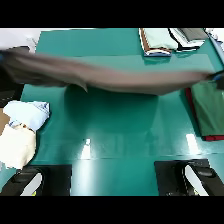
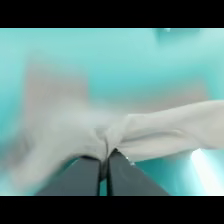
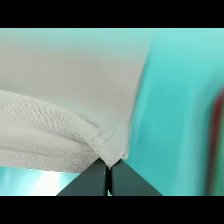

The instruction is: Fold the shirts.

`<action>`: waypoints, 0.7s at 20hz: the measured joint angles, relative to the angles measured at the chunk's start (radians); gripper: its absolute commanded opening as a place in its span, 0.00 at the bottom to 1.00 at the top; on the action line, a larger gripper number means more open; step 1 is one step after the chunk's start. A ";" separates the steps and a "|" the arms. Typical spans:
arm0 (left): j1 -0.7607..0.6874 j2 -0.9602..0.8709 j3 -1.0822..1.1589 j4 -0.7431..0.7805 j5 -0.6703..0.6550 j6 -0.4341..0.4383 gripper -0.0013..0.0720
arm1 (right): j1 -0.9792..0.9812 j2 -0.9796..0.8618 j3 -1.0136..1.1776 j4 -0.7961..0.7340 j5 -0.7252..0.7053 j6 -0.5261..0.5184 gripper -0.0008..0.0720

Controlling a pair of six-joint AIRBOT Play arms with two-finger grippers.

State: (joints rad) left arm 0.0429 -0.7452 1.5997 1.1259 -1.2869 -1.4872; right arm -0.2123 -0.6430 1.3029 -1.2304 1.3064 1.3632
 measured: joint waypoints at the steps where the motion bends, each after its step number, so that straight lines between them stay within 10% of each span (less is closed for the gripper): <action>1: 0.000 0.020 0.079 0.021 -0.002 -0.013 0.05 | 0.001 0.011 0.079 0.000 -0.008 0.004 0.03; 14: -0.001 -0.031 0.259 0.153 -0.027 -0.082 0.05 | 0.002 -0.266 0.663 -0.072 0.201 0.079 0.03</action>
State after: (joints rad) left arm 0.0418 -0.7765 1.8587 1.2789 -1.3140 -1.5692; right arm -0.2104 -0.9089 1.9663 -1.3025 1.5074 1.4418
